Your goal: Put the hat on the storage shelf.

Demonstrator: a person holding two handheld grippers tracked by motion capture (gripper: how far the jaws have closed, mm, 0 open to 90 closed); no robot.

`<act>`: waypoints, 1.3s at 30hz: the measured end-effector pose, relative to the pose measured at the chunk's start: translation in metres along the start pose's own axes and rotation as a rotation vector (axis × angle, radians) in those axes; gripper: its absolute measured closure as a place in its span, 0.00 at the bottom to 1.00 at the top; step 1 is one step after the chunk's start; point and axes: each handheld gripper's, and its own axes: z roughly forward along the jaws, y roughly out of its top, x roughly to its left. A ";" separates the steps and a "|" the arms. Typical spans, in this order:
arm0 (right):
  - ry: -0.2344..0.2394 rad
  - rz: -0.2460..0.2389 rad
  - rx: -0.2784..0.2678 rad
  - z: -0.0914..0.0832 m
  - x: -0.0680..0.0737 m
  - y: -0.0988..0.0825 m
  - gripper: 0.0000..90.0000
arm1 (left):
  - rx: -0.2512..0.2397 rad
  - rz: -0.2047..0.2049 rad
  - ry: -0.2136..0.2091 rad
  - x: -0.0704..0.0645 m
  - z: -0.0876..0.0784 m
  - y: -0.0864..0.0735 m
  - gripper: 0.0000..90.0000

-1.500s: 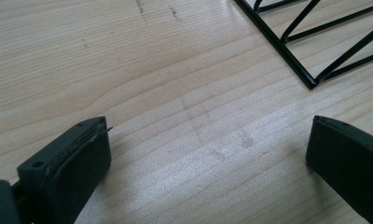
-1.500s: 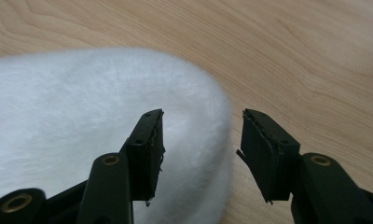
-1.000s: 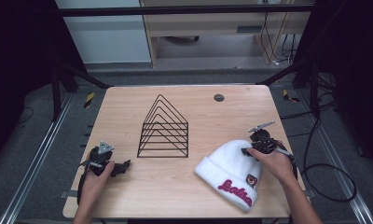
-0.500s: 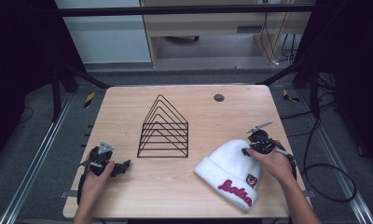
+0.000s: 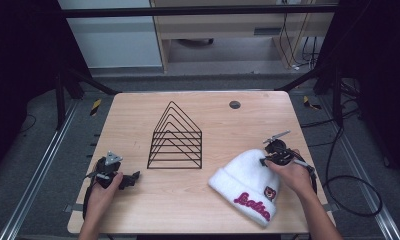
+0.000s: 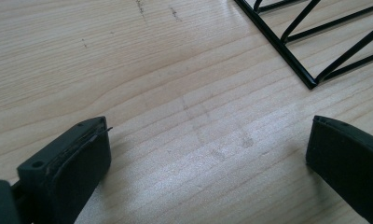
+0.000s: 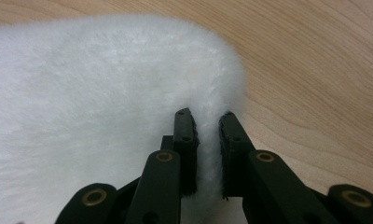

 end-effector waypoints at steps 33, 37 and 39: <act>0.002 -0.231 -0.355 -0.105 0.072 0.016 0.93 | 0.000 0.000 0.000 0.000 0.000 0.000 0.00; 0.019 -0.276 -0.422 -0.124 0.087 0.018 0.93 | 0.000 0.000 0.000 0.000 0.000 0.000 0.00; 0.021 -0.284 -0.438 -0.128 0.090 0.019 0.93 | 0.000 0.000 0.001 0.000 0.000 0.000 0.00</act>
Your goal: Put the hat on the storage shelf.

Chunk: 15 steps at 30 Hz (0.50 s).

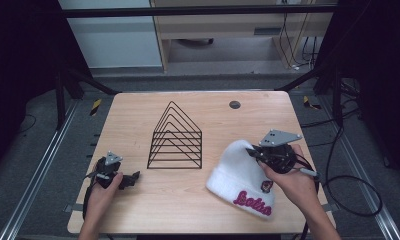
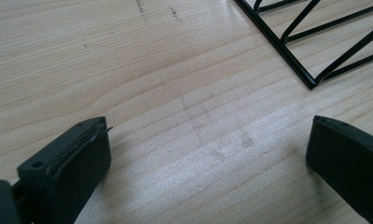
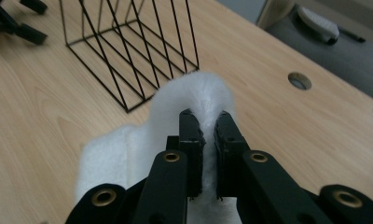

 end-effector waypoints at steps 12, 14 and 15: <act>0.018 -0.068 -0.154 -0.023 0.017 0.031 0.94 | 0.000 0.000 0.000 0.000 0.000 0.000 0.00; 0.015 -0.074 -0.169 -0.025 0.016 0.037 0.94 | 0.001 0.001 -0.001 0.000 0.000 0.000 0.00; 0.013 -0.080 -0.179 -0.026 0.015 0.040 0.94 | 0.000 0.000 0.000 0.000 0.000 0.000 0.00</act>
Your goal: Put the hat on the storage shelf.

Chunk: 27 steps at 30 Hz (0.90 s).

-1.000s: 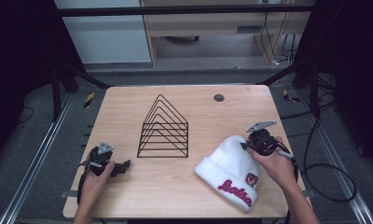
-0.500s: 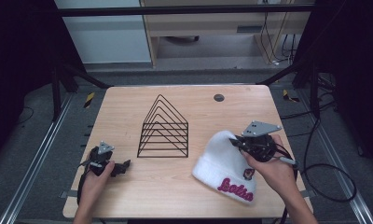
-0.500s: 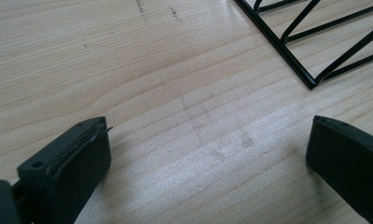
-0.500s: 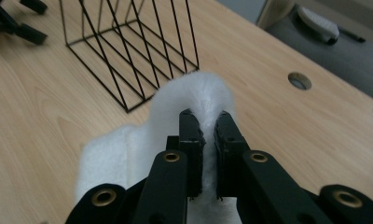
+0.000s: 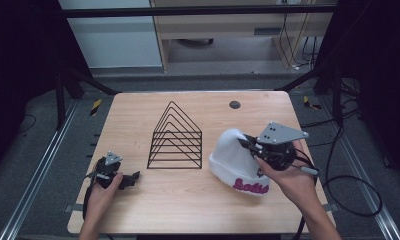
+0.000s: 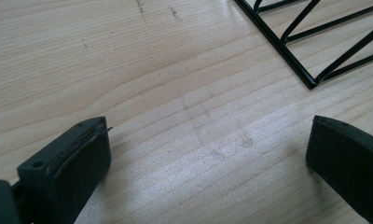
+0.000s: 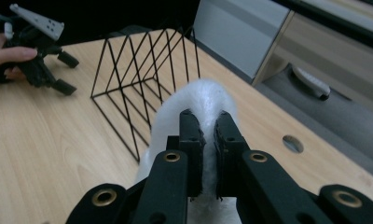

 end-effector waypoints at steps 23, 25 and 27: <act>-0.044 -0.008 -0.173 -0.013 -0.024 0.071 0.94 | 0.003 0.003 -0.001 0.000 0.000 0.000 0.00; -0.041 -0.004 -0.181 -0.013 -0.026 0.075 0.94 | 0.001 0.000 -0.001 0.000 0.000 0.000 0.00; -0.041 -0.004 -0.187 -0.013 -0.027 0.078 0.94 | 0.001 0.001 -0.003 0.000 0.000 0.000 0.00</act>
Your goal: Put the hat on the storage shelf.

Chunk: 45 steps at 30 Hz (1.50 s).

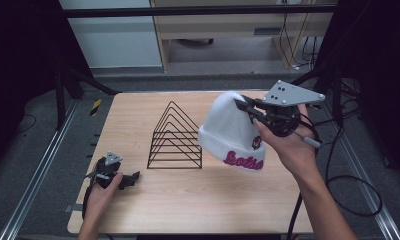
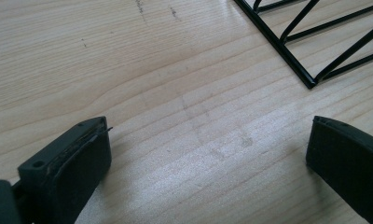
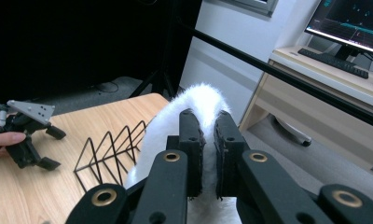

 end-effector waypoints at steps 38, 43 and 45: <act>0.095 -0.002 -0.140 0.065 0.000 0.073 0.94 | -0.284 0.180 -0.126 -0.030 -0.104 0.120 0.06; 0.133 -0.013 -0.146 0.084 0.008 0.083 0.94 | -0.321 0.192 -0.188 -0.044 -0.109 0.141 0.13; 0.139 -0.012 -0.147 0.087 0.009 0.084 0.94 | -0.325 0.195 -0.197 -0.047 -0.110 0.144 0.14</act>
